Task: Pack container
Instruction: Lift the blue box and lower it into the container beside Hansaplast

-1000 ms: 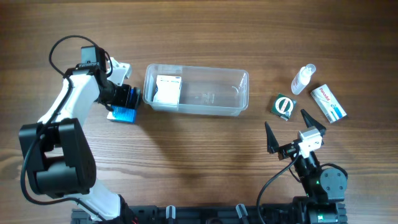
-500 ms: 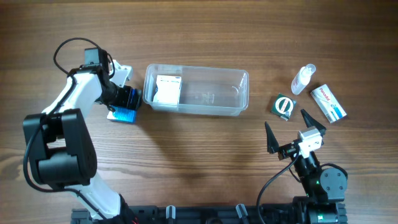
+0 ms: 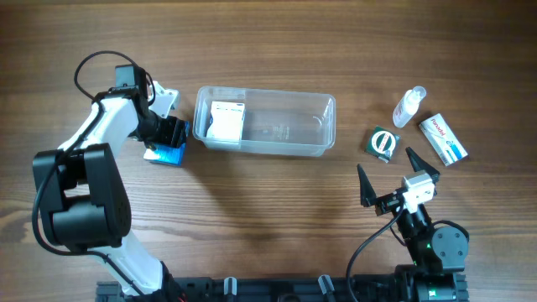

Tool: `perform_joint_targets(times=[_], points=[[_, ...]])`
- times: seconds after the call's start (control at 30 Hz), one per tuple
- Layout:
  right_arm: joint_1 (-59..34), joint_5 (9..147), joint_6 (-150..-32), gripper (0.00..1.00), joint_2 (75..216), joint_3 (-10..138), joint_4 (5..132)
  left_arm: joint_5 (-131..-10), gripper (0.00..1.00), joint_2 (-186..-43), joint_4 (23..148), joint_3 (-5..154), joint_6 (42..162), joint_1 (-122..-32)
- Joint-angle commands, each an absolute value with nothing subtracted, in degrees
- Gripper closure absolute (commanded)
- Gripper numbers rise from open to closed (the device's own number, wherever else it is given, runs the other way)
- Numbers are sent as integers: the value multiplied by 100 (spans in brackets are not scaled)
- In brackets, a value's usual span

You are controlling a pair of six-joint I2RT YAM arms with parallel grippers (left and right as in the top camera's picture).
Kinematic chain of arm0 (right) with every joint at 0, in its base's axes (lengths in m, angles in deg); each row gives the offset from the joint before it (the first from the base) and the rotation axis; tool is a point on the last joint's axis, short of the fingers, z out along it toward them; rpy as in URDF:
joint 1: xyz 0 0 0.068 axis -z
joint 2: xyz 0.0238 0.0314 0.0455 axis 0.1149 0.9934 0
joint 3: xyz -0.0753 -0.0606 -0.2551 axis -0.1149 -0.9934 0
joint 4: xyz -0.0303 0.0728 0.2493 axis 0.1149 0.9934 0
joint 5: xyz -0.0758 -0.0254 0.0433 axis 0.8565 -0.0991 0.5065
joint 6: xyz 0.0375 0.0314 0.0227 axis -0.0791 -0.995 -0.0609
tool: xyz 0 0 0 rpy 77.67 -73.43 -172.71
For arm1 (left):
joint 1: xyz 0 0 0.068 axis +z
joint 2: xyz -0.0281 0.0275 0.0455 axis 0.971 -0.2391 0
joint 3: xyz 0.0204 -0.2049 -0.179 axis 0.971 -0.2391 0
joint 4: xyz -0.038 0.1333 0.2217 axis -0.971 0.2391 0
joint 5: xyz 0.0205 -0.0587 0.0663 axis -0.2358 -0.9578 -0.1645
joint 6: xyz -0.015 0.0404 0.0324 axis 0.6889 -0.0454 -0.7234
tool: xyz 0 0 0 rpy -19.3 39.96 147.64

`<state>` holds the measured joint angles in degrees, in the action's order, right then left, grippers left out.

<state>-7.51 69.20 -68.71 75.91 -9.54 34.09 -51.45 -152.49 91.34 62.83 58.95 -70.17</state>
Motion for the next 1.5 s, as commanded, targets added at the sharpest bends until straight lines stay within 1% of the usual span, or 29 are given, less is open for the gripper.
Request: perform_joint_targets(times=[0.0,0.17,0.37,0.63,0.77,0.9,1.03,1.13,1.33,1.47], points=[[-727,6806,-6821,0,7576,-960,3390,-5174,31,-15437,9152,6243,5869,-7004],[-727,6806,-6821,0,7576,-960,3390,-5034,31,-15089,9160,6368,6219,-7004],[-727,6806,-6821,0,7576,-960,3390,-4940,29,-14473,9219,6457,6223,-7004],[-727,6806,-6818,0,7576,-960,3390,-4855,29,-13607,9626,7192,7279,-7010],[-727,6806,-6821,0,7576,-960,3390,-4857,29,-13304,9941,7642,7987,-7235],[-727,6806,-6818,0,7576,-960,3390,-4879,30,-13063,9871,7695,8171,-7743],[-727,6806,-6821,0,7576,-960,3390,-4874,30,-13050,9801,7695,8199,-8529],[-727,6806,-6818,0,7576,-960,3390,-4850,30,-13061,9587,7695,8547,-9032],[-727,6806,-6818,0,7576,-960,3390,-4721,32,-13304,9235,7692,9187,-9865],[-727,6806,-6821,0,7576,-960,3390,-4719,31,-13625,9084,7692,9325,-10293]])
